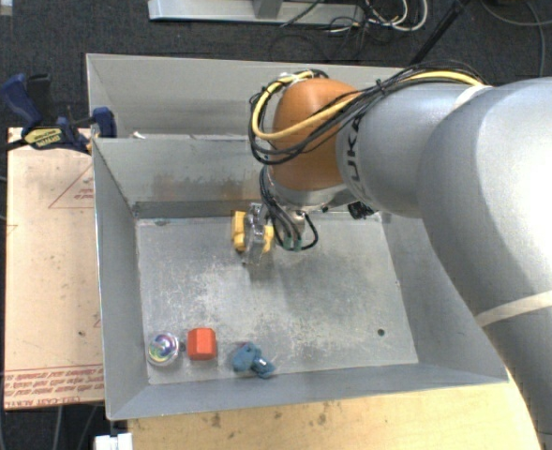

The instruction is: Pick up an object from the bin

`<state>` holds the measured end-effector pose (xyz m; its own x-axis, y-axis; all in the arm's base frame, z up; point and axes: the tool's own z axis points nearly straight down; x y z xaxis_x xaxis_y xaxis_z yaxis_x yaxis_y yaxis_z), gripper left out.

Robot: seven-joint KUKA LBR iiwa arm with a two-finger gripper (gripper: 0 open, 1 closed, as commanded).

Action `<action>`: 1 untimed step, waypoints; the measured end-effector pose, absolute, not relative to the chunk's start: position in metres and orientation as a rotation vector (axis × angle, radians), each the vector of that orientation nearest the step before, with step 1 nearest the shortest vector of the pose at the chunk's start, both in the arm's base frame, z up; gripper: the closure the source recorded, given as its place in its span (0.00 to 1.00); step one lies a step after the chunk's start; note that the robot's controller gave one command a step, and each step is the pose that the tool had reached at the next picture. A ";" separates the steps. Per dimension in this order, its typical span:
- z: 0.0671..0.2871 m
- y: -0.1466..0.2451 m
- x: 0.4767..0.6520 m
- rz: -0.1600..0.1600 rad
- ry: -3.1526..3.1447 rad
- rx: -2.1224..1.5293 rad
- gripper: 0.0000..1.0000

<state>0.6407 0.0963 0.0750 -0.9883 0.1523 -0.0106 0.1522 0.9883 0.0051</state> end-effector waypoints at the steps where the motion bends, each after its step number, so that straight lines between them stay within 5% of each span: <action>1: 0.234 0.095 0.659 0.006 3.121 0.217 1.00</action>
Offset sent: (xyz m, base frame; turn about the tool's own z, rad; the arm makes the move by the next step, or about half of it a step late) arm 0.0152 -0.0027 0.1528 -0.0133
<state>0.6586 0.0950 0.2338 -0.9903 0.1386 -0.0132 0.1385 0.9903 0.0047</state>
